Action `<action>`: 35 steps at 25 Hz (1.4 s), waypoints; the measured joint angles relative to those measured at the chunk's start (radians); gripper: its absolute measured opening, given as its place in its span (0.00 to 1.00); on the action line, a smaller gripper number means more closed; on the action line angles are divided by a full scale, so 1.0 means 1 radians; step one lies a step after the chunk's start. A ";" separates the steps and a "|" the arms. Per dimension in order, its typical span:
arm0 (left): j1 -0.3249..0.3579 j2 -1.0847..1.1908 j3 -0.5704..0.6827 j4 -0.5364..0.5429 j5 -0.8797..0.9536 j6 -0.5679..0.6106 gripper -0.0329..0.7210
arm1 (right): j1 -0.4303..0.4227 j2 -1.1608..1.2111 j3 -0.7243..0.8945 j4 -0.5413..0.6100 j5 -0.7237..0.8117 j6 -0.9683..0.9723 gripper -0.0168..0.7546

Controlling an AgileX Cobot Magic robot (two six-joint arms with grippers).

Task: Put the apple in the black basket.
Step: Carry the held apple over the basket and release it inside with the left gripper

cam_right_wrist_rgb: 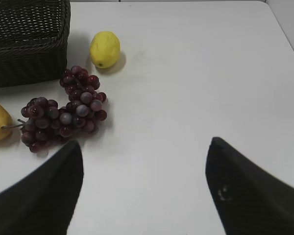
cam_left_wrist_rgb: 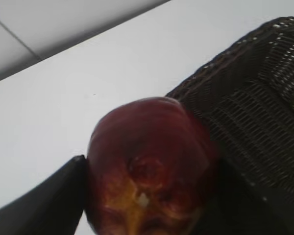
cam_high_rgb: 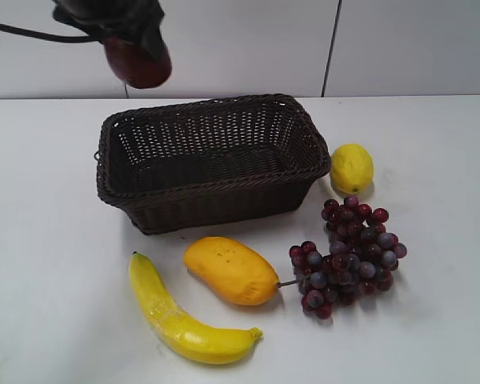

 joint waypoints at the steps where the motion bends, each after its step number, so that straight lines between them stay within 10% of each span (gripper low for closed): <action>1: -0.018 0.020 -0.001 -0.001 -0.011 0.002 0.83 | 0.000 0.000 0.000 0.000 0.000 0.000 0.78; 35: -0.072 0.280 -0.002 -0.172 -0.076 0.029 0.95 | 0.000 0.000 0.000 0.000 0.000 0.000 0.78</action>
